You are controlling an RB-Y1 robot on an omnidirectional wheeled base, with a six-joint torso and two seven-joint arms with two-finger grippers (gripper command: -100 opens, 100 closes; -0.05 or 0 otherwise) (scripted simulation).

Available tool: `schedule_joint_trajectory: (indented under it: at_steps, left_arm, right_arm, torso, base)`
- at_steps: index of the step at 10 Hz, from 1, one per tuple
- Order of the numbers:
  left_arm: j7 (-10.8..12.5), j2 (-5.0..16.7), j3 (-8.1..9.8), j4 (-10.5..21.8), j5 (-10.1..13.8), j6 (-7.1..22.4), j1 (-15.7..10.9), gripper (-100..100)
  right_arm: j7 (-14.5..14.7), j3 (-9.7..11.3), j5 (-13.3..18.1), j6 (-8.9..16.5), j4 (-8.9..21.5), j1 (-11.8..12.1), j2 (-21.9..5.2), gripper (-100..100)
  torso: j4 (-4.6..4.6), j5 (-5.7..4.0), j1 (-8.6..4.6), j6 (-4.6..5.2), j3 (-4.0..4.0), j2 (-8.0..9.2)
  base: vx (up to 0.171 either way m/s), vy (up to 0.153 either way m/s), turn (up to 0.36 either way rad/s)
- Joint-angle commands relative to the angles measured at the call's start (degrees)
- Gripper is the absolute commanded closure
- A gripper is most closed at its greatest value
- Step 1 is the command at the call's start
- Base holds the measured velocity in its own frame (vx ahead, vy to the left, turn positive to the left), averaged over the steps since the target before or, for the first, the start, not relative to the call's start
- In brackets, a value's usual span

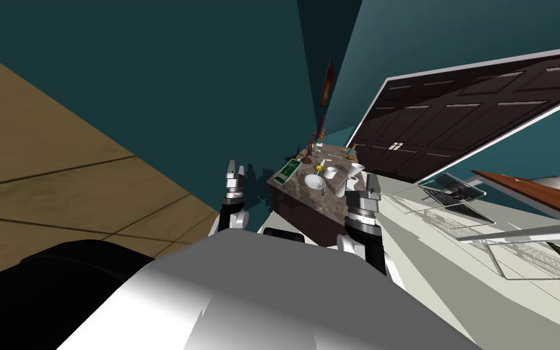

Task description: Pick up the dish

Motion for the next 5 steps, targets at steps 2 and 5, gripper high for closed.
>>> schedule_joint_trajectory:
  at_steps: [2,5]
  left_arm:
    - [0.0,0.0,-0.01,0.0,0.0,0.0,0.0,0]
    - [0.0,0.0,-0.01,0.0,0.0,0.0,0.0,0]
  right_arm:
    - [-1.4,0.4,4.1,0.7,1.2,0.4,-3.4,-100]
    - [-3.8,1.2,9.7,1.9,3.4,0.9,-7.9,-100]
  torso:
    - [0.03,0.03,0.14,-0.02,0.11,0.20]
    - [0.13,0.07,0.33,-0.01,0.36,0.63]
  base:
    - [-0.110,0.060,0.103]
    - [-0.166,0.090,0.121]
